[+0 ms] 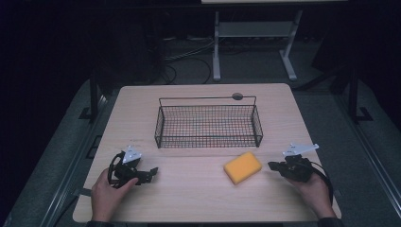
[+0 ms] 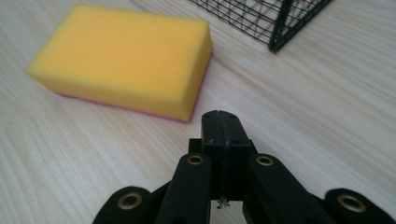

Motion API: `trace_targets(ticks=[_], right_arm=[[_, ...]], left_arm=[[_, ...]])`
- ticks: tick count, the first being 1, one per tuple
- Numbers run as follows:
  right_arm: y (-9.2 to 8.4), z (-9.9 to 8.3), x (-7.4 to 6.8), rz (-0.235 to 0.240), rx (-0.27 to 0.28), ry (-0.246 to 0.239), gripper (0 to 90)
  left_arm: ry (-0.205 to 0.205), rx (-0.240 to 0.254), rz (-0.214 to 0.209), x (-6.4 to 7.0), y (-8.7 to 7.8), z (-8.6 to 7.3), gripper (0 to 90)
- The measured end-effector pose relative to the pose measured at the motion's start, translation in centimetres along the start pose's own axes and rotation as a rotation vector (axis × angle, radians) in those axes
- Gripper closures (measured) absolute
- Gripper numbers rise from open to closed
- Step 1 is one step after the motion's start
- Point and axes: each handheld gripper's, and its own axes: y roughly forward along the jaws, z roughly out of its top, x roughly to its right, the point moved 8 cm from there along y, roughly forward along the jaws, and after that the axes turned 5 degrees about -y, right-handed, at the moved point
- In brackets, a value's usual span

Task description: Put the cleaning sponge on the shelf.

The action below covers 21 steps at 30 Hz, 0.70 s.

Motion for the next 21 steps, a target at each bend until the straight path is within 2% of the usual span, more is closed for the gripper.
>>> trace_targets(ticks=[11,21], right_arm=[[1.3,0.8,-0.6,0.029,-0.028,-0.041,89.9],[1.3,0.7,-1.2,0.058,-0.038,-0.069,89.9]], left_arm=[[0.0,0.0,0.0,0.0,0.0,0.0,12.5],[0.0,0.0,0.0,0.0,0.0,0.0,12.5]])
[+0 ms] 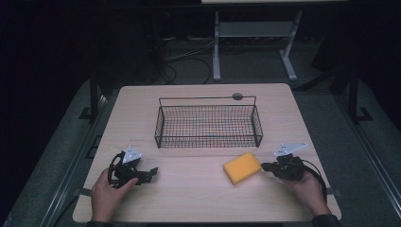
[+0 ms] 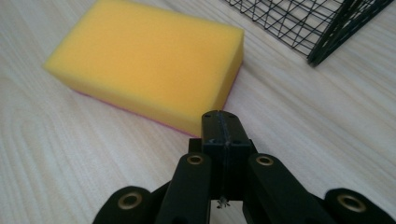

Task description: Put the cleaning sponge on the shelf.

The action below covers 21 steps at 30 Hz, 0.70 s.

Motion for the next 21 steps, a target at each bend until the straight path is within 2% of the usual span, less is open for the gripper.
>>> trace_targets(ticks=[21], right_arm=[[-0.5,-0.6,-2.6,0.059,-0.008,-0.033,89.9]], left_arm=[[0.0,0.0,0.0,0.0,0.0,0.0,12.5]])
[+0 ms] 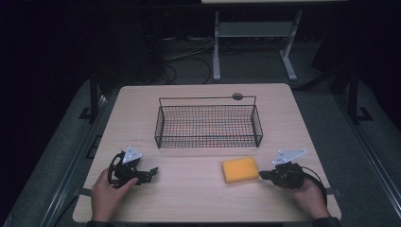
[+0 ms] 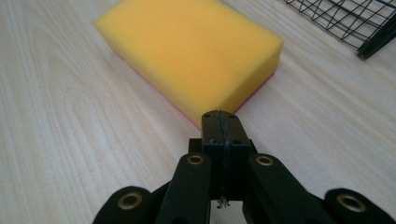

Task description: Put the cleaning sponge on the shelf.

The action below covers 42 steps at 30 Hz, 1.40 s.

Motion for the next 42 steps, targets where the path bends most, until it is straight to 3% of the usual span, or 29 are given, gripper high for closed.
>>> trace_targets(ticks=[21,36,41,42], right_arm=[[0.5,0.4,-3.3,0.056,-0.017,-0.068,89.9],[1.3,1.2,-4.8,0.089,-0.018,-0.107,89.8],[0.7,1.0,-4.0,0.072,-0.009,-0.054,73.1],[0.7,1.0,-4.0,0.072,-0.009,-0.054,73.1]], left_arm=[[0.0,0.0,0.0,0.0,0.0,0.0,12.5],[0.0,0.0,0.0,0.0,0.0,0.0,12.5],[-0.001,0.0,0.0,0.0,0.0,0.0,12.5],[-0.001,0.0,0.0,0.0,0.0,0.0,12.5]])
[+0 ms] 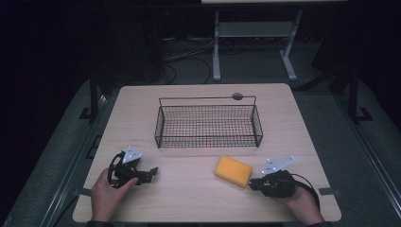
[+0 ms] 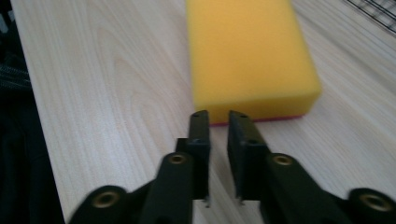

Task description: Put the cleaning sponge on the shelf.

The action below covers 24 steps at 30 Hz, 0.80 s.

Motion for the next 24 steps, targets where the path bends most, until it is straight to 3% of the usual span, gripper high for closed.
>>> trace_targets(ticks=[1,4,5,9,16,24], right_arm=[[-0.2,-0.2,0.3,-0.015,-0.014,0.013,65.8],[-0.3,-0.2,0.5,-0.026,-0.02,0.016,59.8],[-0.5,-0.3,0.7,-0.032,-0.033,0.027,53.4],[-0.7,-0.2,1.0,-0.046,-0.056,0.021,41.8],[-0.9,0.4,1.4,-0.061,-0.085,0.022,27.8],[-1.0,1.4,1.9,-0.075,-0.112,0.003,20.7]], left_arm=[[0.0,0.0,0.0,0.0,0.0,0.0,12.6],[0.0,0.0,0.0,0.0,0.0,0.0,12.5],[0.0,0.0,0.0,0.0,0.0,0.0,12.6],[0.0,0.0,0.0,0.0,0.0,0.0,12.5],[-0.002,0.002,-0.001,0.0,0.0,0.0,12.5],[-0.002,0.002,0.0,0.0,0.0,0.0,12.5]])
